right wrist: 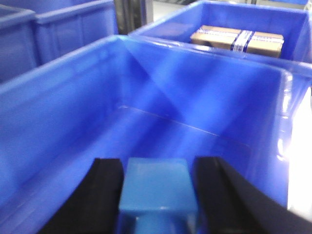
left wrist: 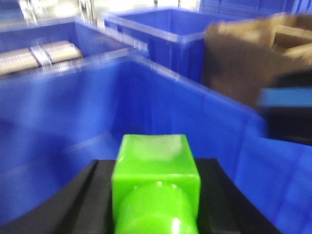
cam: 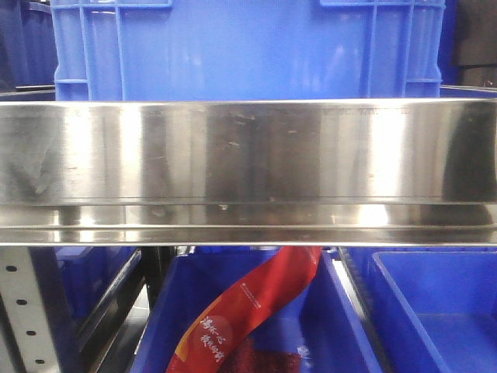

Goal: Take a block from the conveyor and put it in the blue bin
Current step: 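Lower held blocks down into the blue bins with both grippers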

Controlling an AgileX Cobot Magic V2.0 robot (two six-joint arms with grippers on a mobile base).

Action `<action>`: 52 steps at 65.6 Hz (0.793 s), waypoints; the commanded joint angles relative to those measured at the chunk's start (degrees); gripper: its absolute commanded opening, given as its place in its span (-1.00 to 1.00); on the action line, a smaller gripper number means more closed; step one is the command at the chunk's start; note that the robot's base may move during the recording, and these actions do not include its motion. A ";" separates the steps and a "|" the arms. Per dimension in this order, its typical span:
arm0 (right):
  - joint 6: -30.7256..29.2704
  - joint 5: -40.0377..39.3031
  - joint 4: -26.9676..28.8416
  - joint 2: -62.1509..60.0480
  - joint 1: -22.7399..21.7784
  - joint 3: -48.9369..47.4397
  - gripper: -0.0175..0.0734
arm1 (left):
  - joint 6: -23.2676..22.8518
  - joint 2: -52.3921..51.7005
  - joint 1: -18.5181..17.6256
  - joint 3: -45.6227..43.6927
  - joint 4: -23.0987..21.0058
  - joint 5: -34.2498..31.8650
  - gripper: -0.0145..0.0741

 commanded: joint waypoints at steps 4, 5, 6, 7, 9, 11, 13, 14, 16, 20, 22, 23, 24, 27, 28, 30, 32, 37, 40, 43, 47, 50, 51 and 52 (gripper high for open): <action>-0.38 -3.03 -0.02 1.63 0.12 -0.77 0.40 | -0.55 0.14 3.19 -0.64 -4.25 -0.96 0.18; -0.38 -3.03 -0.02 1.73 0.12 -0.77 0.41 | -0.55 0.14 3.76 -0.64 -4.74 -0.96 0.18; -0.38 -3.03 -0.02 1.73 0.12 -0.77 0.42 | -0.55 0.14 4.12 -0.64 -5.18 -0.96 0.17; -0.38 -3.03 -0.02 1.86 0.12 -0.77 0.42 | -0.55 0.14 4.39 -0.64 -5.46 -0.96 0.17; -0.38 -3.03 -0.02 1.98 0.12 -0.77 0.42 | -0.55 0.14 4.76 -0.64 -5.59 -0.96 0.16; -0.38 -3.39 -0.02 1.98 0.12 -0.77 0.40 | -0.55 0.14 5.02 -0.64 -5.59 -0.85 0.16; -0.38 -3.92 -0.02 1.98 0.12 -0.77 0.36 | -0.55 0.14 5.02 -0.64 -5.59 -0.48 0.16; -0.38 -4.08 -0.02 1.98 0.12 -0.77 0.32 | -0.55 0.14 5.02 -0.64 -5.48 -0.32 0.16; -0.38 -4.35 -0.02 1.98 0.12 -0.77 0.23 | -0.55 0.14 5.02 -0.64 -5.37 0.13 0.16; -0.38 -4.92 -0.02 1.98 0.12 -0.77 -0.04 | -0.55 0.14 5.02 -0.64 -5.37 0.25 0.07; -0.38 -5.19 -0.02 1.98 0.12 -0.77 -0.20 | -0.55 0.14 5.02 -0.64 -5.37 0.25 -0.03; -0.38 -5.32 -0.02 1.98 0.12 -0.77 -0.29 | -0.55 0.14 5.02 -0.64 -5.37 0.25 -0.12; -0.38 -5.33 -0.02 1.98 0.12 -0.77 -0.38 | -0.55 0.14 5.02 -0.64 -5.37 0.25 -0.19; -0.38 -5.60 -0.02 1.98 0.12 -0.77 -0.75 | -0.55 0.14 5.02 -0.64 -5.37 0.25 -0.46; -0.38 -5.57 -0.02 1.98 0.12 -0.77 -0.84 | -0.55 0.14 5.02 -0.64 -5.37 0.25 -0.54; -0.27 -5.57 0.11 1.98 0.00 -0.77 -0.99 | -0.55 0.14 5.02 -0.64 -5.23 0.25 -0.69; -0.27 -5.66 0.74 1.98 -0.09 -0.77 -0.97 | -0.55 0.14 5.02 -0.64 -5.10 0.25 -0.88; -0.27 -5.81 1.41 1.35 -0.72 -0.77 -0.97 | -0.55 -0.45 5.36 -0.64 -4.97 0.50 -0.92; -0.27 -5.67 2.02 0.34 -1.41 -0.77 -0.97 | -0.55 -1.69 5.62 -0.64 -4.97 0.92 -0.92; -0.27 -5.67 2.03 -1.13 -2.52 -0.45 -0.97 | -0.55 -3.19 5.86 -0.08 -4.56 0.51 -0.92; -0.27 -5.67 2.03 -3.73 -4.06 1.32 -0.97 | -0.55 -5.44 6.38 1.18 -4.44 -0.44 -0.92; -0.27 -5.67 2.03 -5.84 -5.50 3.41 -0.97 | -0.55 -7.31 6.88 3.19 -4.44 -0.90 -0.92; -0.27 -5.67 2.03 -6.78 -5.87 4.53 -0.97 | -0.55 -8.18 7.08 3.84 -4.44 -1.18 -0.92; -0.27 -5.81 2.03 -7.46 -6.37 5.35 -0.97 | -0.55 -8.75 7.12 4.97 -4.44 -1.30 -0.92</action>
